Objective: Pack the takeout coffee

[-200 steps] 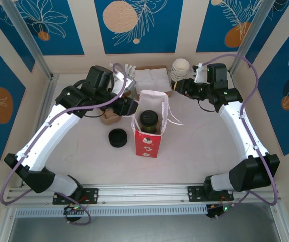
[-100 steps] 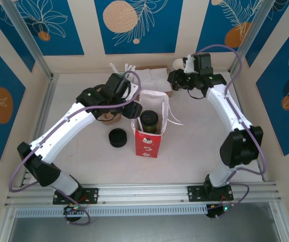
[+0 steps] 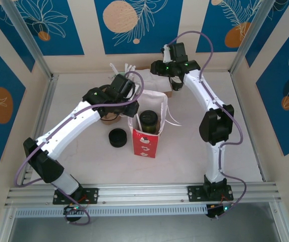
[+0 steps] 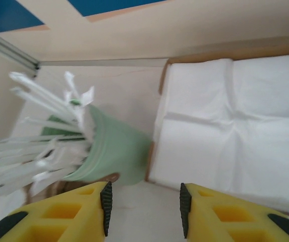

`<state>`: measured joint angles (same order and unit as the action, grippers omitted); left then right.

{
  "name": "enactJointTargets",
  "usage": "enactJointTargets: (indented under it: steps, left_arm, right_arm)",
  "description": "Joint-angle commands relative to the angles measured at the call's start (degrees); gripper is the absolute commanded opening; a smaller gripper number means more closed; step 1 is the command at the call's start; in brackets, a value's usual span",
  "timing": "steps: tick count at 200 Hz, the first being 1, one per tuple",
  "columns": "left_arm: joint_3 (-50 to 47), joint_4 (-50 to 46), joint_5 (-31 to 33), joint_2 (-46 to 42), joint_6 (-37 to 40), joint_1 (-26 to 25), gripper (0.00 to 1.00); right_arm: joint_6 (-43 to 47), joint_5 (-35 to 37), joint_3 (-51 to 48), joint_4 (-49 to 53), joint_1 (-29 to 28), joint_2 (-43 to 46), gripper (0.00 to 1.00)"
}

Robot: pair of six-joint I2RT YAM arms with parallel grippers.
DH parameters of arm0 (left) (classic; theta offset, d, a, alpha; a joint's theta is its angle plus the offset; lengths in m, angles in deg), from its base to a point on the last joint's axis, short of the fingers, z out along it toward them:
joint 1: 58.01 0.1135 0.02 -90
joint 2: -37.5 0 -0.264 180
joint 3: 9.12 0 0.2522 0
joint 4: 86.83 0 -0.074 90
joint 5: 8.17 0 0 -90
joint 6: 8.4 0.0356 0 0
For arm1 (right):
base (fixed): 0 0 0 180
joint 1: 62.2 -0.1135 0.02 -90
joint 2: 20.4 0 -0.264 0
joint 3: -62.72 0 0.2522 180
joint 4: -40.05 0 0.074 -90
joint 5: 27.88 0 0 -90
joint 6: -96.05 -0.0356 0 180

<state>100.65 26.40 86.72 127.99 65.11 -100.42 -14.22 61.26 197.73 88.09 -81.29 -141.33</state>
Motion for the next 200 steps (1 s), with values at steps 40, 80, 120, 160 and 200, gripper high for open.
enactJointTargets:
  steps: [40, 80, 120, 160, 200]
  left_arm:
    - [-1.37, -0.77, 1.77, -2.73, -2.02, -0.63, 0.14]
    - [-3.04, -1.16, 2.45, -4.47, -3.1, -0.6, 0.11]
    - [-4.01, -0.81, 3.58, -6.49, -4.12, -0.62, 0.05]
    - [-3.71, -1.57, 4.96, -7.07, -4.78, -0.58, 0.05]
    - [-3.66, -2.25, 5.65, -7.17, -5.68, -0.57, 0.04]
  right_arm:
    - [7.35, 8.65, 13.14, 3.18, -2.71, -10.94, 0.47]
    - [8.58, 9.96, 17.77, 4.16, -2.89, -16.55, 0.49]
    - [9.8, 11.65, 20.43, 4.09, -2.89, -20.19, 0.52]
    - [11.03, 13.8, 25.21, 5.09, -2.88, -24.71, 0.54]
    - [12.04, 17.34, 25.77, 3.45, -3.01, -26.97, 0.54]
